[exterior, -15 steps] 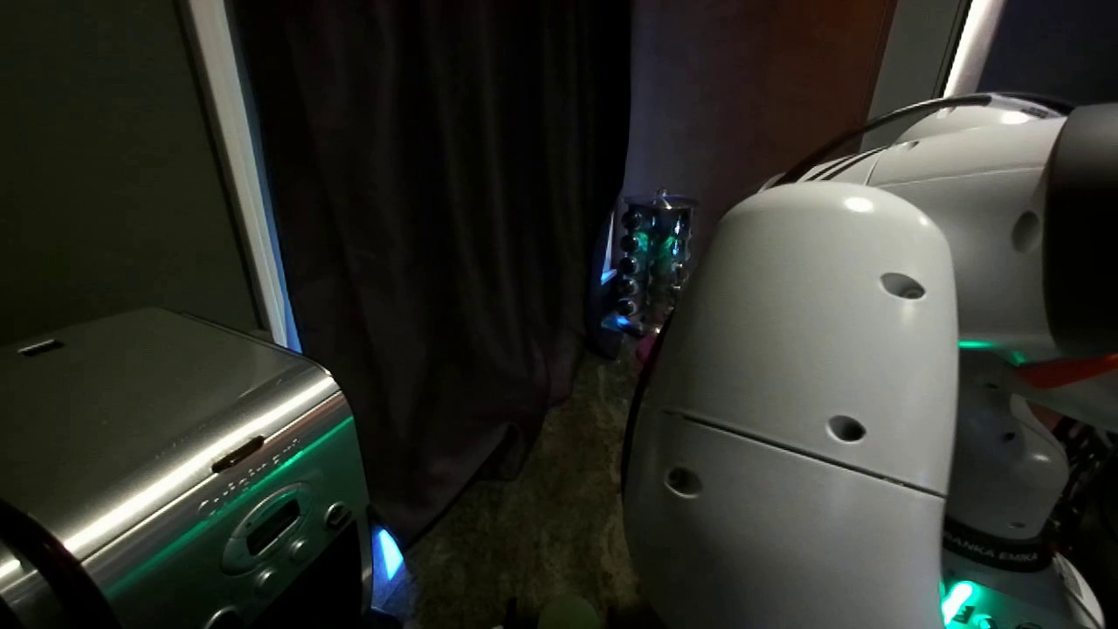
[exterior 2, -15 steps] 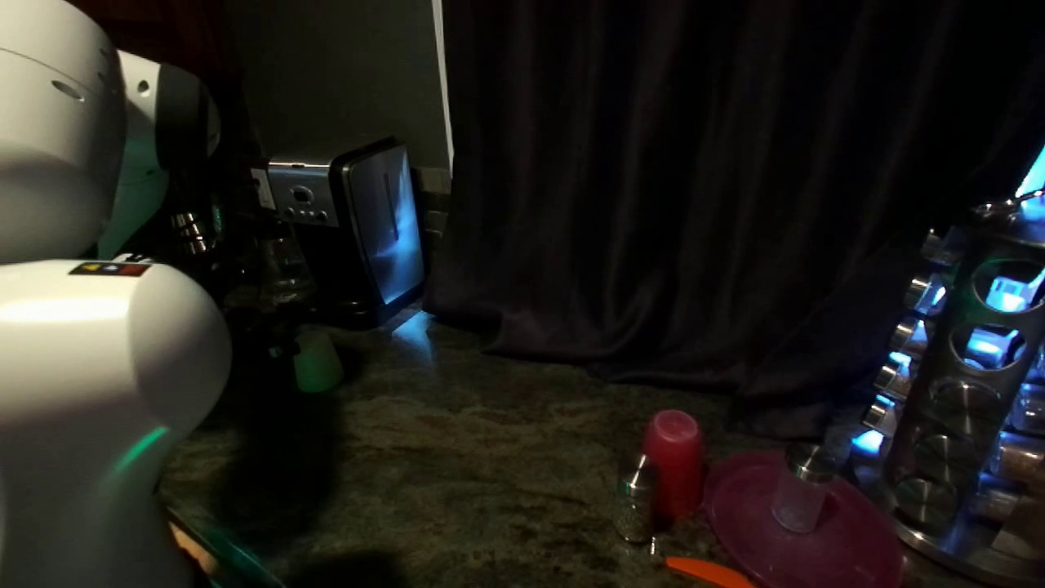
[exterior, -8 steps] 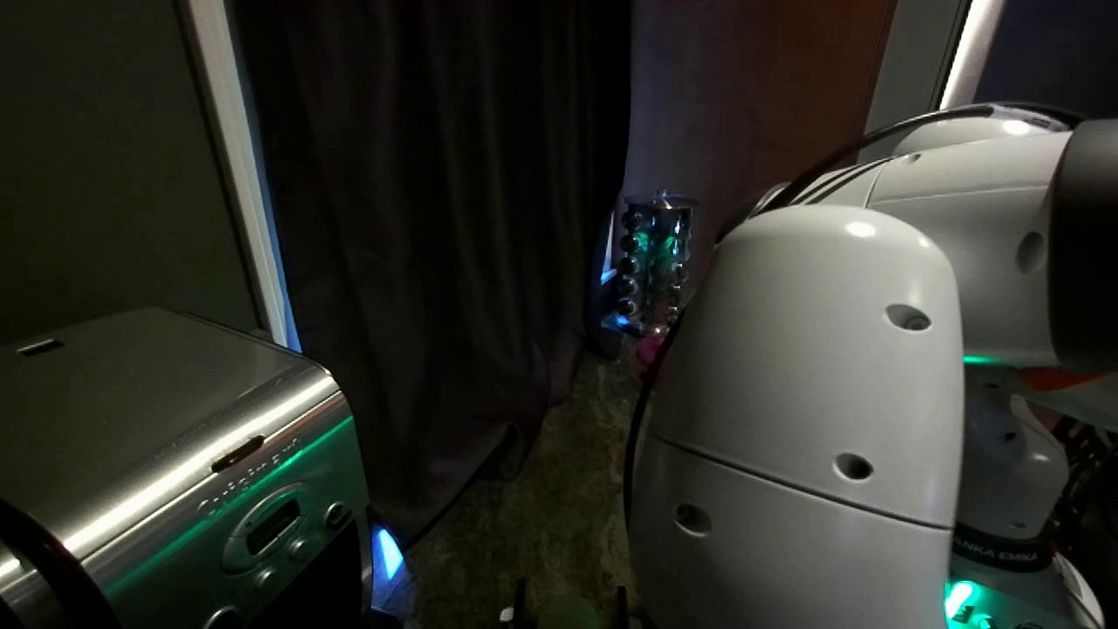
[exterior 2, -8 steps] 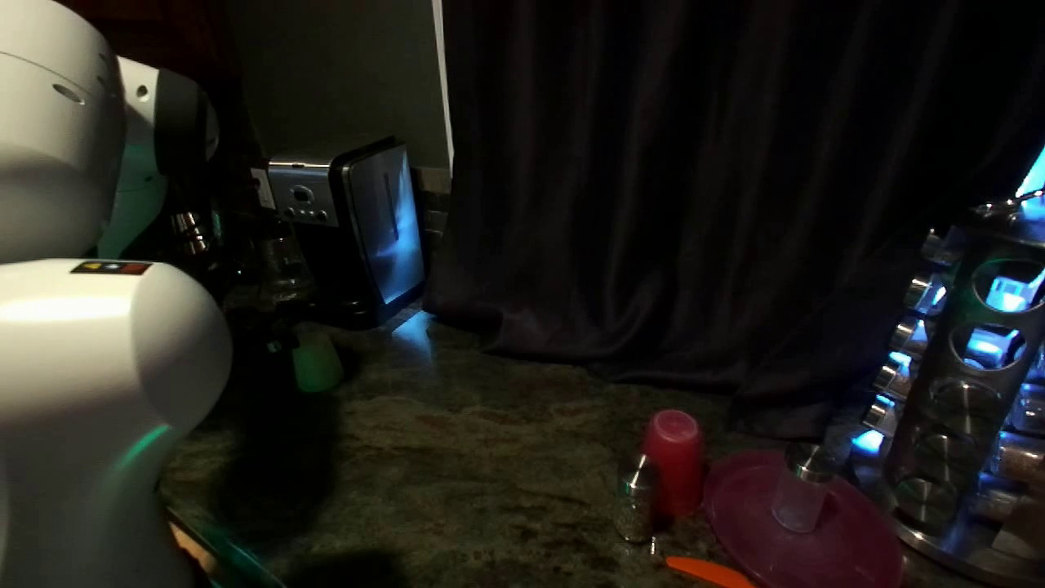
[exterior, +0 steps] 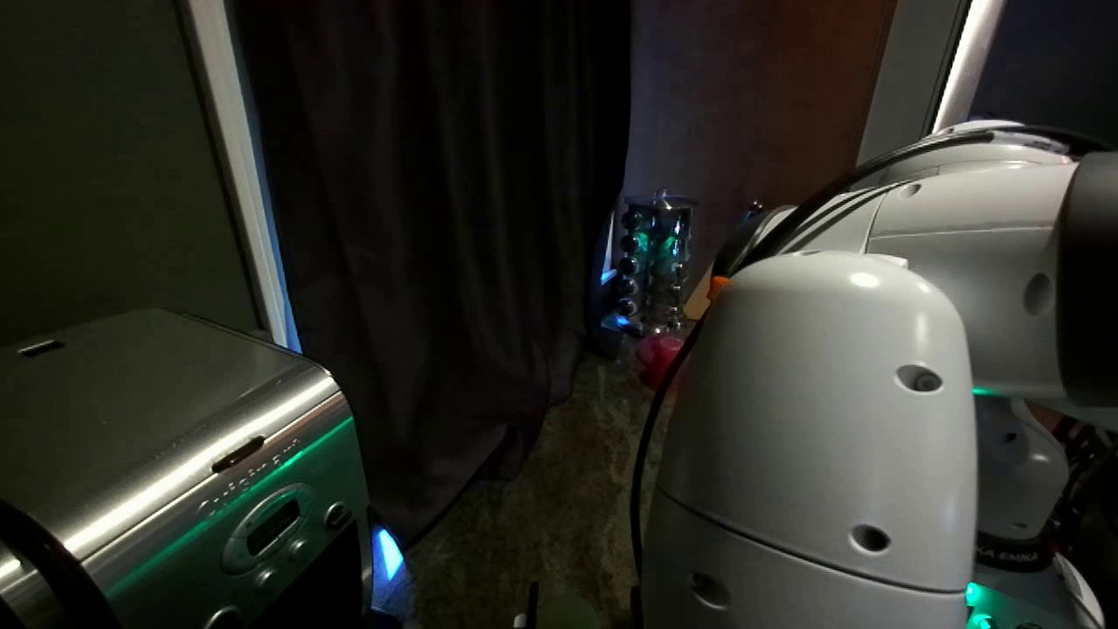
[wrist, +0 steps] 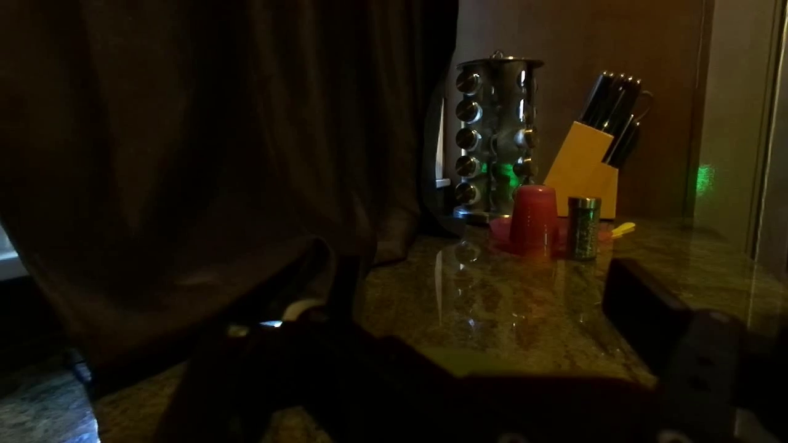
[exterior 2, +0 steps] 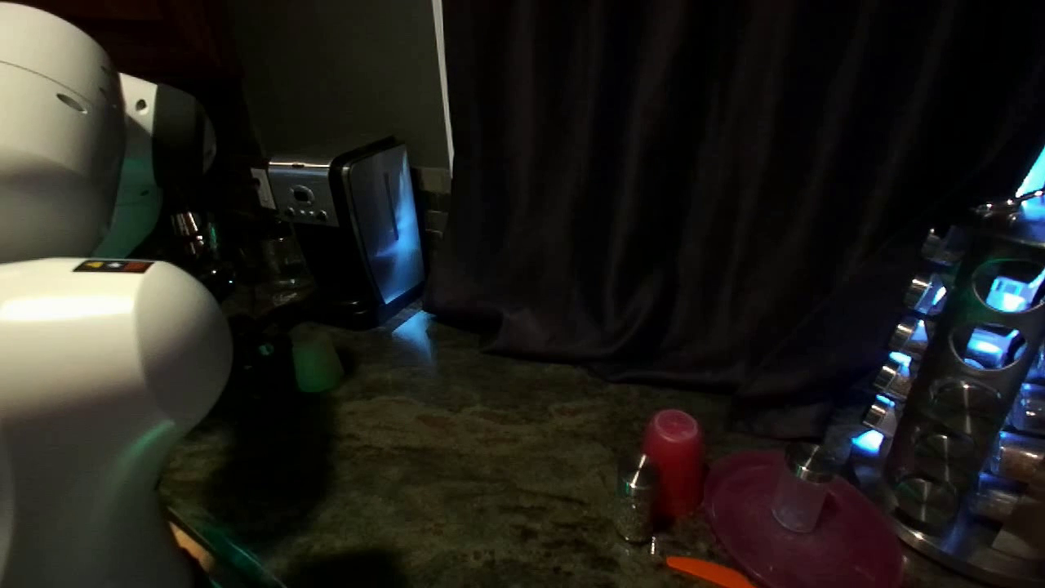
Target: Flip over the green cup
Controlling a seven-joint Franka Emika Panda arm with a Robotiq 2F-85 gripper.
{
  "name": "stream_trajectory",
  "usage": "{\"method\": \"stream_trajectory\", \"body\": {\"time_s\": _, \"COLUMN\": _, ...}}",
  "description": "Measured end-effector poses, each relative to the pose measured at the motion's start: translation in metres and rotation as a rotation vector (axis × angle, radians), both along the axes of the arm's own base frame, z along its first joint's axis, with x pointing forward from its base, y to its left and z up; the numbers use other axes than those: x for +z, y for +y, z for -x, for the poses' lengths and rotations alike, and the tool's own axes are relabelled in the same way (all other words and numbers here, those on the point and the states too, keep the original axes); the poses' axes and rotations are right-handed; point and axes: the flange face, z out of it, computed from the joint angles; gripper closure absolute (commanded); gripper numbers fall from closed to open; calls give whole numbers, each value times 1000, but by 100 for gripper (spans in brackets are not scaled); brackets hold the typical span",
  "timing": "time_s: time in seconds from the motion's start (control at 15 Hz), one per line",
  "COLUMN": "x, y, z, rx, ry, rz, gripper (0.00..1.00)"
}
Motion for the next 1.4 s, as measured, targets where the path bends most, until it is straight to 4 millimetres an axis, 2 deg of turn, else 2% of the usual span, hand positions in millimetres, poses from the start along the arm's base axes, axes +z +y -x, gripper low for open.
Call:
{"method": "stream_trajectory", "body": {"time_s": 0.53, "x": 0, "y": 6, "z": -4, "rx": 15, "ry": 7, "rz": -33, "gripper": 0}}
{"method": "stream_trajectory", "body": {"time_s": 1.13, "x": -2, "y": 3, "z": -25, "rx": -11, "ry": -10, "rz": -86, "gripper": 0}}
{"method": "stream_trajectory", "body": {"time_s": 1.4, "x": -3, "y": 4, "z": -34, "rx": -25, "ry": -12, "rz": -130, "gripper": 6}}
